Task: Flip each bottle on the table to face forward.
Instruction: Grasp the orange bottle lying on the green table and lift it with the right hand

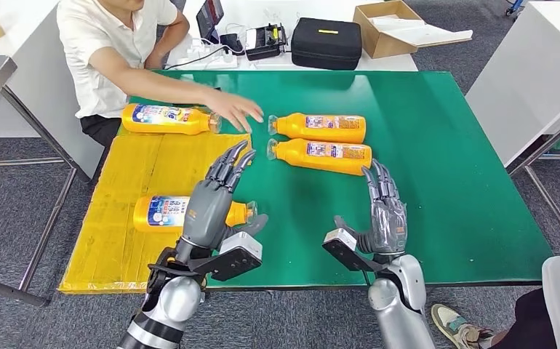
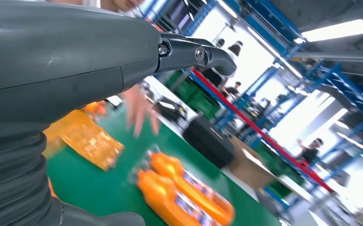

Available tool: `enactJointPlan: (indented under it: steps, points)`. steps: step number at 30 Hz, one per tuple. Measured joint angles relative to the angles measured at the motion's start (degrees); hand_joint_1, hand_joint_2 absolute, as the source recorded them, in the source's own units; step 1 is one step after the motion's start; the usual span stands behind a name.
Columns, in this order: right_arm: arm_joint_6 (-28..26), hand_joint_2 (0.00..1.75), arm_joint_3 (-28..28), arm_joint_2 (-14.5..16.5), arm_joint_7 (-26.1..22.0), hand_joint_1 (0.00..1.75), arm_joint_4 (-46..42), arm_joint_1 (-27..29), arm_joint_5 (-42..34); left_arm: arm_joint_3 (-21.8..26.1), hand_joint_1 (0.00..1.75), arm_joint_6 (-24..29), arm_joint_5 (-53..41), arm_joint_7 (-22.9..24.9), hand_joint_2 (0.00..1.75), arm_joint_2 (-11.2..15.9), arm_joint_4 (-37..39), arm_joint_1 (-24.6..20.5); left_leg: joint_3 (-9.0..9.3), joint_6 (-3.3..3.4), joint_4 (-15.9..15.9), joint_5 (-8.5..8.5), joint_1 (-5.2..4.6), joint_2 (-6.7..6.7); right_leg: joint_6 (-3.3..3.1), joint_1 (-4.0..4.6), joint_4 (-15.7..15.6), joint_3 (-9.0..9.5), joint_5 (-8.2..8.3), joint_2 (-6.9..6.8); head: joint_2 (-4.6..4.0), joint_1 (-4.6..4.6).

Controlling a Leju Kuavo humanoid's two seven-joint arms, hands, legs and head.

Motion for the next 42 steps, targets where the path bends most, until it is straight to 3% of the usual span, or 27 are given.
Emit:
enactJointPlan:
  steps: [5, 9, 12, 18, 28, 35, 42]
  points:
    - [1.46, 1.75, -0.59, -1.03, 3.44, 0.00, 1.18, -0.55, 2.99, -1.54, 0.00, -2.39, 4.89, -0.45, 1.75, 0.37, -0.86, 0.98, -0.01, 0.00, -0.01, 0.00, 0.01, 0.01, 0.00, 0.01, 0.00, -0.01, 0.00, 0.00, 0.00, 0.00]
    - [1.53, 1.75, -1.26, -3.25, 10.47, 0.00, 7.88, -4.05, 9.56, -1.42, 0.00, -9.34, 22.17, 0.26, 1.75, 0.25, 0.22, 2.11, -0.02, 0.01, 0.00, 0.01, 0.00, 0.02, 0.00, 0.00, -0.01, -0.03, 0.01, 0.00, 0.00, -0.01]
    - [0.82, 1.75, -2.05, -4.52, 13.89, 0.00, 14.34, -7.78, 12.98, -1.84, 0.00, -10.31, 28.52, 0.71, 1.75, 0.14, 3.17, 2.24, -0.02, 0.02, 0.02, 0.03, -0.01, 0.01, 0.04, -0.01, -0.01, -0.02, 0.05, 0.00, 0.00, -0.01]
    - [0.77, 1.75, -2.89, -5.74, 15.45, 0.00, 22.17, -11.50, 14.22, -2.85, 0.00, -10.00, 29.04, 0.67, 1.75, 0.10, 6.84, 2.21, -0.03, 0.03, 0.03, 0.03, -0.01, 0.01, 0.06, 0.00, -0.01, -0.05, 0.06, 0.00, 0.00, -0.03]
    - [1.80, 1.75, -3.11, -6.33, 16.44, 0.00, 27.23, -13.32, 15.64, -3.08, 0.00, -9.69, 28.07, 1.29, 1.75, 0.07, 8.55, 2.15, -0.09, 0.02, 0.02, 0.02, 0.00, 0.01, 0.05, 0.00, -0.01, -0.10, 0.05, 0.00, 0.00, -0.02]
    - [5.42, 1.75, -2.97, -5.99, 19.09, 0.00, 30.25, -15.61, 18.91, -3.46, 0.00, -9.17, 27.67, 1.82, 1.75, 0.05, 8.81, 1.99, -0.08, 0.03, 0.02, 0.03, 0.00, 0.04, 0.06, 0.00, -0.01, -0.10, 0.06, 0.01, 0.00, -0.02]
    - [13.33, 1.75, -1.08, -6.14, 26.21, 0.00, 33.96, -20.56, 23.13, -3.61, 0.00, -10.79, 30.56, 4.32, 1.75, 0.05, 9.26, 1.88, 0.03, 0.03, 0.02, 0.03, 0.01, 0.13, 0.05, 0.01, -0.01, -0.04, 0.06, 0.03, 0.00, -0.02]
